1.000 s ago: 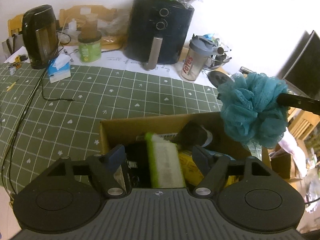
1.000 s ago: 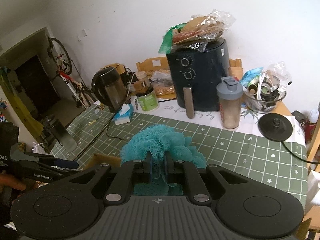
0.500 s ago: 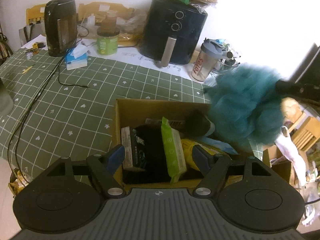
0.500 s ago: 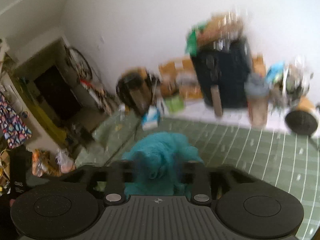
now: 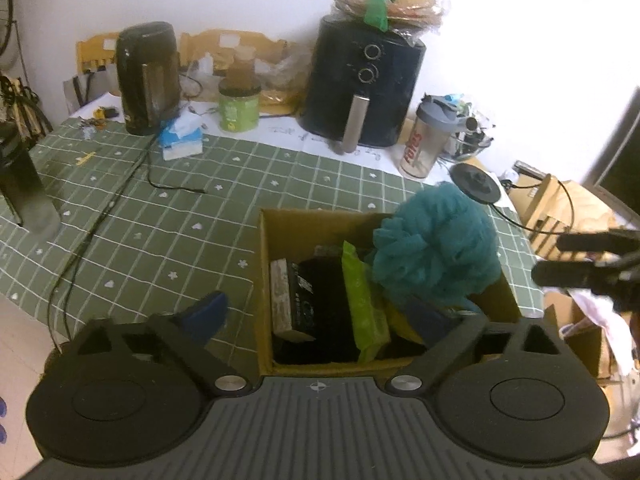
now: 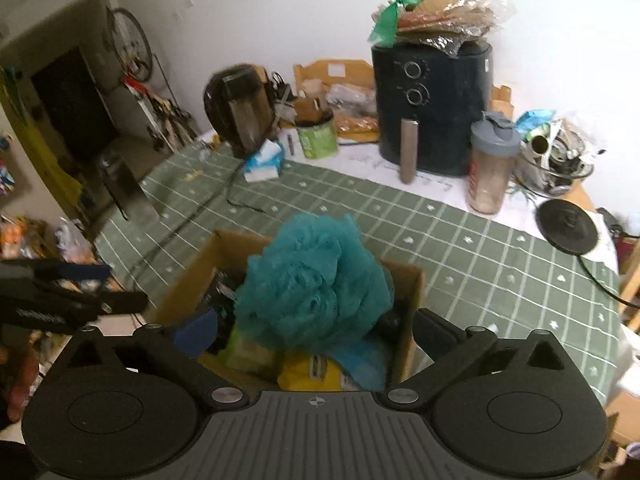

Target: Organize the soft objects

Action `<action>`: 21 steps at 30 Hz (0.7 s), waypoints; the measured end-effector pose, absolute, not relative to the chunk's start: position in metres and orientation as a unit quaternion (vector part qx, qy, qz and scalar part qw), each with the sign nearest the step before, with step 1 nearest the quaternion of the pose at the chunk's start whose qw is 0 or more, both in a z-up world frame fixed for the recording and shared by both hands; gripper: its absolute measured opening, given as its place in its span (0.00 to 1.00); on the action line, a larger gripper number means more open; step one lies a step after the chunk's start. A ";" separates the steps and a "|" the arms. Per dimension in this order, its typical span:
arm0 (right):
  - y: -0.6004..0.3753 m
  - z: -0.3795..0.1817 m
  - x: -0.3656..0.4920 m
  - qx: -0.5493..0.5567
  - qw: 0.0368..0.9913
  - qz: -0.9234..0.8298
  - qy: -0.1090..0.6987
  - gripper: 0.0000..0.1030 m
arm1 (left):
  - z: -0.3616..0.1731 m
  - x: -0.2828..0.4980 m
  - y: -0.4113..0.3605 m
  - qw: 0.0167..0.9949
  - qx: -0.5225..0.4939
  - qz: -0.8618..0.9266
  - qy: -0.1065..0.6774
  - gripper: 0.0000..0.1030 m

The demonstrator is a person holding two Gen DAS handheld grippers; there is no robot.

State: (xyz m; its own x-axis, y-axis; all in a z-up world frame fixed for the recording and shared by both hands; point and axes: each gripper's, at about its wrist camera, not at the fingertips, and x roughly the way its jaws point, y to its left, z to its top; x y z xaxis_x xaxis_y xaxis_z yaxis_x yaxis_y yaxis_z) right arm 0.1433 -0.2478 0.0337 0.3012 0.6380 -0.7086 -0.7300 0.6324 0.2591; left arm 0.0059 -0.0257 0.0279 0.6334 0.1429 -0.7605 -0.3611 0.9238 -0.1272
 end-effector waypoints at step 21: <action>-0.241 -0.026 0.118 -0.152 0.783 0.320 0.511 1.00 | 0.000 0.004 -0.046 0.853 -0.075 0.166 0.490 1.00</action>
